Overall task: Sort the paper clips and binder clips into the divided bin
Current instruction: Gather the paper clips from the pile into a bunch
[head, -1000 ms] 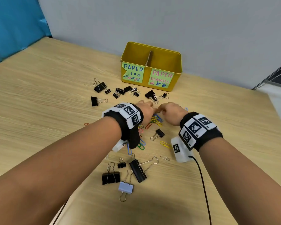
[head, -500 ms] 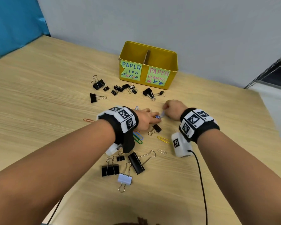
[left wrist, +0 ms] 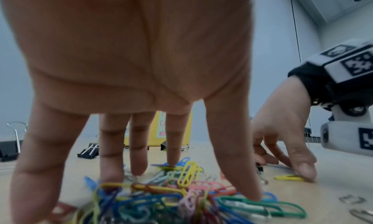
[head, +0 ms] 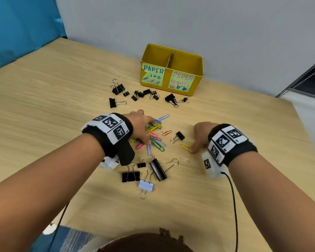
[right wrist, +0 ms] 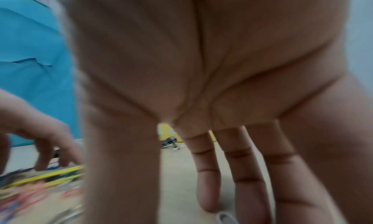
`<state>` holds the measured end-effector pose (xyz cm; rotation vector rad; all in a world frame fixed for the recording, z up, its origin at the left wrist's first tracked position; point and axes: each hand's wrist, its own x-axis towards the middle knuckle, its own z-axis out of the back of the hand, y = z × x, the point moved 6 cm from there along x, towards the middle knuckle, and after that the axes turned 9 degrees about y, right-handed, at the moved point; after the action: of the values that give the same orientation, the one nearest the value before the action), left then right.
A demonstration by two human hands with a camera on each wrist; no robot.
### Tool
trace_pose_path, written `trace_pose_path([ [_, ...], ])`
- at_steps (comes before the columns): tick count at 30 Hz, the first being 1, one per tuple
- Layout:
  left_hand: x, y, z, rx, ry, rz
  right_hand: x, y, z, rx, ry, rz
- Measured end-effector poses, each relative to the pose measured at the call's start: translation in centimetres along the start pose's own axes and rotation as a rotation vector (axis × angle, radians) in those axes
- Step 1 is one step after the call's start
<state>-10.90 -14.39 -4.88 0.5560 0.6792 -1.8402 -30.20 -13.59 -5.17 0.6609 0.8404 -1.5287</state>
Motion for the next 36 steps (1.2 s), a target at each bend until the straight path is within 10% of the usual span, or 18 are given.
trace_pose_path([
  [15, -1.6, 1.1, -0.4, -0.076, -0.158, 0.080, -1.3, 7.2, 2.4, 0.463, -0.534, 0.368],
  [28, -2.2, 3.5, -0.5, -0.101, 0.037, 0.227, -0.6, 0.8, 3.1, 0.236, -0.336, 0.079],
  [36, -2.2, 2.4, -0.7, -0.195, -0.042, 0.140, -1.5, 5.4, -0.5, 0.070, -0.110, 0.190],
])
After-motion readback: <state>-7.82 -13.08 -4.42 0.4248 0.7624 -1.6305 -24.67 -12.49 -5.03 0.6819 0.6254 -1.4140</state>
